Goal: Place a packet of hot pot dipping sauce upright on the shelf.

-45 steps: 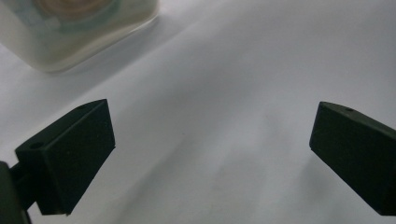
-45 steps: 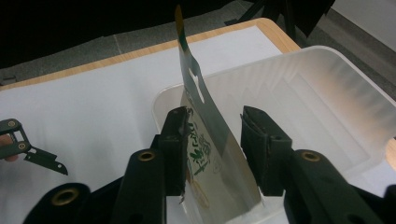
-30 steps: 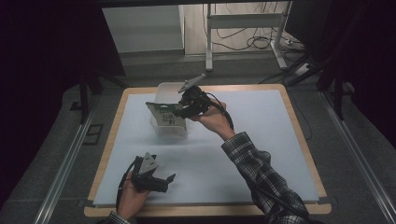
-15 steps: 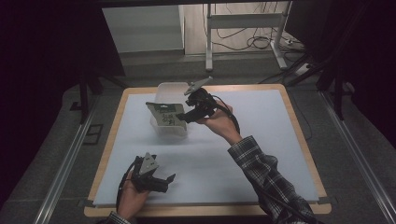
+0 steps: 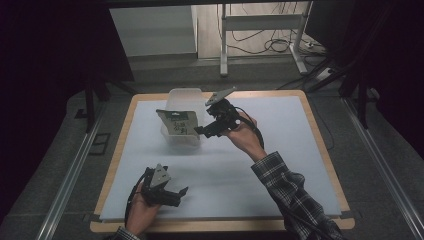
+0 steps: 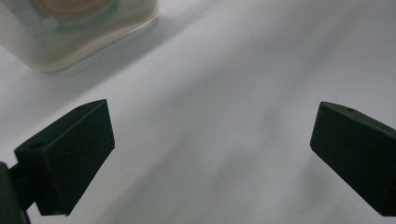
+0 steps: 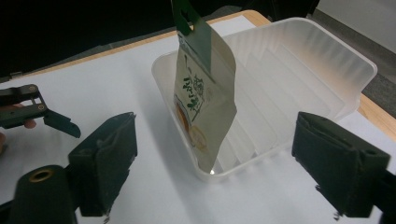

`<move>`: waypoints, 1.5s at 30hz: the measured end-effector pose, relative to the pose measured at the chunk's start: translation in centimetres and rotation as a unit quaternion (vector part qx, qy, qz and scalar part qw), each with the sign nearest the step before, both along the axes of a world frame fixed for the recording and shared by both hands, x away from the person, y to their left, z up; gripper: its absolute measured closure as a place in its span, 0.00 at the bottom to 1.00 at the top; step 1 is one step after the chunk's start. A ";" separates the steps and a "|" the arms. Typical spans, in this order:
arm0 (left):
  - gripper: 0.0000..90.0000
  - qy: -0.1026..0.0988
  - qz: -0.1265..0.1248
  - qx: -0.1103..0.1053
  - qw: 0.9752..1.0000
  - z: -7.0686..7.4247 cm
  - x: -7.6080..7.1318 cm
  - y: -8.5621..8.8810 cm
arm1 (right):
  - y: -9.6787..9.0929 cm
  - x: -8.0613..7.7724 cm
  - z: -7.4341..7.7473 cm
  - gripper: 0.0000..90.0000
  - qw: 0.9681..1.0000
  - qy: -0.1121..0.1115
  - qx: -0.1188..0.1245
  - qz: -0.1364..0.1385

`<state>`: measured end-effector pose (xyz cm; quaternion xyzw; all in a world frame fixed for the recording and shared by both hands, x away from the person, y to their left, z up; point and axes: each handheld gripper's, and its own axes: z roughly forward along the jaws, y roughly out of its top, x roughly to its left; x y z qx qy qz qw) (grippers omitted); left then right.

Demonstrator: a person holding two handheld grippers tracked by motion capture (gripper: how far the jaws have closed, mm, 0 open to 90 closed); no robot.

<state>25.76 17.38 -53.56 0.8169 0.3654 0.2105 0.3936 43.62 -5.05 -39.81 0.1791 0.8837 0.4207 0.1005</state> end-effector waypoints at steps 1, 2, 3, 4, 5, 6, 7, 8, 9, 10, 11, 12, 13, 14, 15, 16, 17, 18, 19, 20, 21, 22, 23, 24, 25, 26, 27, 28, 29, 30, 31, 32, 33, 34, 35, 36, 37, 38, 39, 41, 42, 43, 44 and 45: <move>0.00 0.000 0.000 0.000 1.000 0.0 0.0 0.0 | -0.1 0.0 -0.1 0.13 1.000 0.000 0.001 0.002; 0.00 0.000 0.000 0.000 1.000 0.0 0.0 0.0 | -0.1 0.0 -0.1 0.13 1.000 0.000 0.001 0.002; 0.00 0.000 -0.001 0.000 1.000 0.0 0.0 0.0 | -0.2 -0.1 -0.2 0.12 1.000 0.002 0.003 0.003; 0.00 0.000 -0.001 0.000 1.000 0.0 0.0 0.0 | -0.3 -0.1 -0.2 0.11 1.000 0.000 0.003 0.004; 0.00 0.000 0.000 0.000 1.000 0.0 0.0 0.0 | -0.5 -0.2 -0.3 0.11 1.000 -0.001 0.002 0.003; 0.00 0.000 0.000 0.000 1.000 0.0 0.0 0.0 | -0.7 -0.3 -0.5 0.10 1.000 -0.003 0.002 0.003; 0.00 -0.001 0.000 0.000 1.000 0.0 0.0 0.0 | -0.7 -0.3 -0.5 0.10 1.000 -0.003 0.002 0.003; 0.00 -0.001 -0.001 0.000 1.000 0.0 0.0 0.0 | -0.8 -0.4 -0.6 0.10 1.000 -0.003 0.003 0.001; 0.00 -0.001 -0.001 0.000 1.000 0.0 0.0 0.0 | -1.1 -0.5 -0.8 0.09 1.000 -0.003 0.006 -0.001; 0.00 -0.001 -0.002 0.000 1.000 0.0 0.0 0.0 | -1.2 -0.5 -0.9 0.09 1.000 -0.004 0.008 -0.002; 0.00 -0.001 -0.002 0.000 1.000 0.0 0.0 0.0 | -1.2 -0.5 -0.9 0.09 1.000 -0.004 0.008 -0.002; 0.00 -0.001 -0.001 0.000 1.000 0.0 0.0 0.0 | -1.4 -0.6 -1.0 0.08 1.000 -0.003 0.011 -0.004; 0.00 -0.002 -0.002 -0.001 1.000 0.0 0.0 0.0 | -1.7 -0.7 -1.2 0.07 1.000 0.003 0.012 -0.005; 0.00 -0.002 -0.002 -0.001 1.000 0.0 0.0 0.0 | -1.9 -0.7 -1.3 0.07 1.000 0.004 0.011 -0.004; 0.00 -0.002 -0.002 -0.001 1.000 0.0 0.0 0.0 | -1.9 -0.7 -1.3 0.07 1.000 0.004 0.011 -0.004; 0.00 -0.002 -0.002 -0.001 1.000 0.0 0.0 0.0 | -2.0 -0.7 -1.3 0.06 1.000 0.006 0.010 -0.005; 0.00 -0.002 -0.002 -0.001 1.000 0.0 0.0 0.0 | -2.5 -0.8 -1.5 0.06 1.000 0.003 0.011 -0.006; 0.00 -0.002 -0.002 -0.001 1.000 0.0 0.0 0.0 | -2.5 -0.8 -1.5 0.06 1.000 0.003 0.011 -0.006; 0.00 -0.002 -0.002 -0.001 1.000 0.0 0.0 0.0 | -2.8 -0.9 -1.6 0.05 1.000 0.006 0.014 -0.008; 0.00 -0.002 -0.002 -0.001 1.000 0.0 0.0 0.0 | -3.0 -1.0 -1.6 0.04 1.000 0.009 0.016 -0.008; 0.00 -0.002 -0.002 -0.001 1.000 0.0 0.0 0.0 | -3.0 -1.0 -1.6 0.04 1.000 0.009 0.016 -0.008; 0.00 -0.002 -0.002 -0.001 1.000 0.0 0.0 0.0 | -3.2 -1.0 -1.7 0.03 1.000 0.011 0.017 -0.005; 0.00 -0.003 -0.002 0.000 1.000 0.0 0.0 0.0 | -3.6 -1.2 -1.8 0.01 1.000 0.014 0.019 -0.006; 0.00 -0.003 -0.003 0.001 1.000 0.0 0.0 0.0 | -3.6 -1.2 -1.8 0.01 1.000 0.014 0.019 -0.006; 0.00 -0.003 -0.003 0.001 1.000 0.0 0.0 0.0 | -3.7 -1.2 -1.8 0.01 1.000 0.015 0.017 -0.006; 0.00 -0.003 -0.003 0.001 1.000 0.0 0.0 -0.1 | -4.0 -1.5 -1.9 0.00 1.000 0.015 0.015 -0.010; 0.00 -0.003 -0.002 -0.001 1.000 0.0 -0.1 -0.1 | -4.0 -1.5 -1.9 0.00 1.000 0.015 0.015 -0.010; 0.00 -0.003 -0.002 0.000 1.000 0.0 -0.1 -0.1 | -4.2 -1.6 -2.0 0.00 1.000 0.015 0.015 -0.011; 0.00 -0.003 -0.003 0.000 1.000 0.0 -0.1 -0.1 | -4.3 -1.7 -2.0 0.00 1.000 0.016 0.014 -0.013; 0.00 -0.003 -0.003 0.000 1.000 0.0 -0.1 -0.1 | -4.5 -1.8 -2.1 0.00 1.000 0.019 0.012 -0.015; 0.00 -0.003 -0.003 0.000 1.000 0.0 -0.1 -0.1 | -4.9 -2.1 -2.2 0.00 1.000 0.024 0.011 -0.015; 0.00 -0.002 -0.003 0.001 1.000 0.0 -0.1 -0.1 | -4.9 -2.1 -2.2 0.00 1.000 0.024 0.011 -0.015; 0.00 -0.002 -0.003 0.001 1.000 0.0 -0.1 -0.1 | -5.4 -2.3 -2.2 0.00 0.999 0.026 0.012 -0.015; 0.00 -0.002 -0.003 0.001 1.000 0.0 -0.1 -0.1 | -5.6 -2.5 -2.3 0.00 0.999 0.031 0.015 -0.015; 0.00 -0.002 -0.003 0.001 1.000 0.0 -0.1 -0.1 | -5.8 -2.6 -2.3 0.00 0.999 0.033 0.016 -0.014; 0.00 -0.002 -0.003 0.002 1.000 0.0 -0.1 -0.1 | -6.1 -2.7 -2.3 0.00 0.999 0.035 0.015 -0.016; 0.00 -0.002 -0.003 0.002 1.000 0.0 -0.1 -0.1 | -6.1 -2.7 -2.3 0.00 0.999 0.035 0.015 -0.016; 0.00 -0.002 -0.003 0.002 1.000 0.0 -0.1 -0.1 | -6.3 -2.9 -2.3 0.00 0.999 0.034 0.017 -0.015; 0.00 -0.002 -0.003 0.001 1.000 0.0 -0.1 -0.1 | -6.6 -3.0 -2.3 0.00 0.999 0.037 0.019 -0.017; 0.00 -0.002 -0.002 0.002 1.000 0.0 -0.1 -0.1 | -7.3 -3.5 -2.4 0.00 0.999 0.038 0.023 -0.020; 0.00 -0.001 -0.002 0.002 1.000 0.0 -0.1 -0.1 | -7.3 -3.5 -2.4 0.00 0.999 0.038 0.023 -0.020; 0.00 -0.001 -0.002 0.002 1.000 0.0 -0.1 -0.1 | -7.5 -3.6 -2.4 0.00 0.999 0.036 0.024 -0.022; 0.00 -0.002 -0.002 0.002 1.000 0.0 -0.1 -0.2 | -7.8 -3.7 -2.4 0.00 0.999 0.034 0.025 -0.024; 0.00 -0.002 -0.002 0.002 1.000 0.0 -0.1 -0.2 | -8.0 -3.9 -2.4 0.00 0.999 0.033 0.026 -0.026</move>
